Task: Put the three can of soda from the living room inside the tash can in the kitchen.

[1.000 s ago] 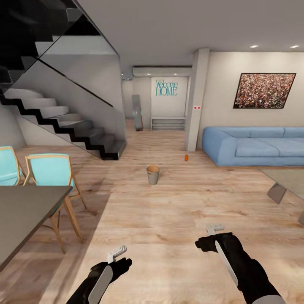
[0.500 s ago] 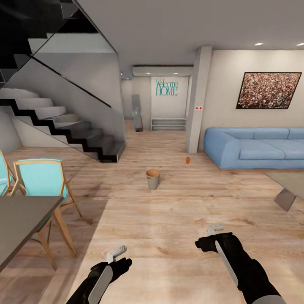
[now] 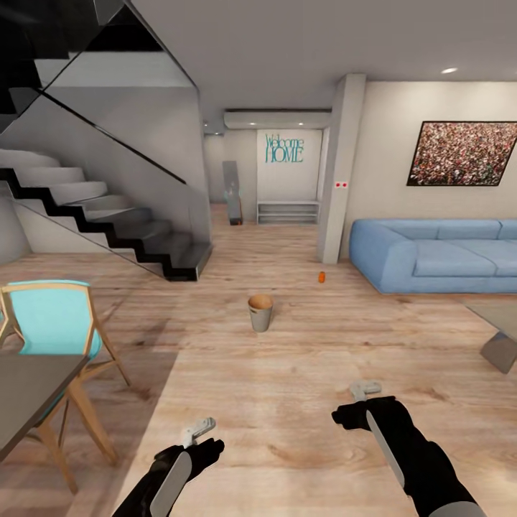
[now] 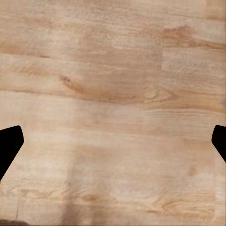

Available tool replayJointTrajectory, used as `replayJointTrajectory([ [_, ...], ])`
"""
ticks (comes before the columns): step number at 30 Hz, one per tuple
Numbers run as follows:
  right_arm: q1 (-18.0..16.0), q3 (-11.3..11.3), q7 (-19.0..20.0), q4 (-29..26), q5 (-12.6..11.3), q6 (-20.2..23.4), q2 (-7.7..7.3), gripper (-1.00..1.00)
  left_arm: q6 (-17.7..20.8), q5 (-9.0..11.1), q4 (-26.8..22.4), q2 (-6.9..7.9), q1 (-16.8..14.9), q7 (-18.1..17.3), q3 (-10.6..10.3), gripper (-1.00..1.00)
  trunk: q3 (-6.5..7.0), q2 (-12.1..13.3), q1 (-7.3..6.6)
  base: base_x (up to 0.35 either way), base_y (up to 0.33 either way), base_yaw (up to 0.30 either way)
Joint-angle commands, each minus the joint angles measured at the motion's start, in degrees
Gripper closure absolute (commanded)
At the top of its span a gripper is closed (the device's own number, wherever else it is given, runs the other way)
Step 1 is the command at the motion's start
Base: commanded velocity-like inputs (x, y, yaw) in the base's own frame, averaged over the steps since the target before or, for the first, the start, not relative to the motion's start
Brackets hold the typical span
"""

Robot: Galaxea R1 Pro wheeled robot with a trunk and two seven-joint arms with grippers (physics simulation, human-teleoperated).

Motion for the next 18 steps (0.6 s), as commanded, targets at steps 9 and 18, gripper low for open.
replayJointTrajectory([
  [9,-0.8,-0.4,0.0,4.3,-0.1,0.4,0.16,-1.0,0.0,0.0,0.0,0.0,0.0,0.2,0.0,-1.0,0.0,0.0,0.0,0.346,0.0,0.0],
  [18,-1.2,-0.4,0.0,6.4,-0.3,0.0,0.18,-1.0,-0.1,0.0,0.0,0.0,0.0,0.2,0.0,-1.0,0.0,0.0,0.0,0.346,0.0,0.0],
])
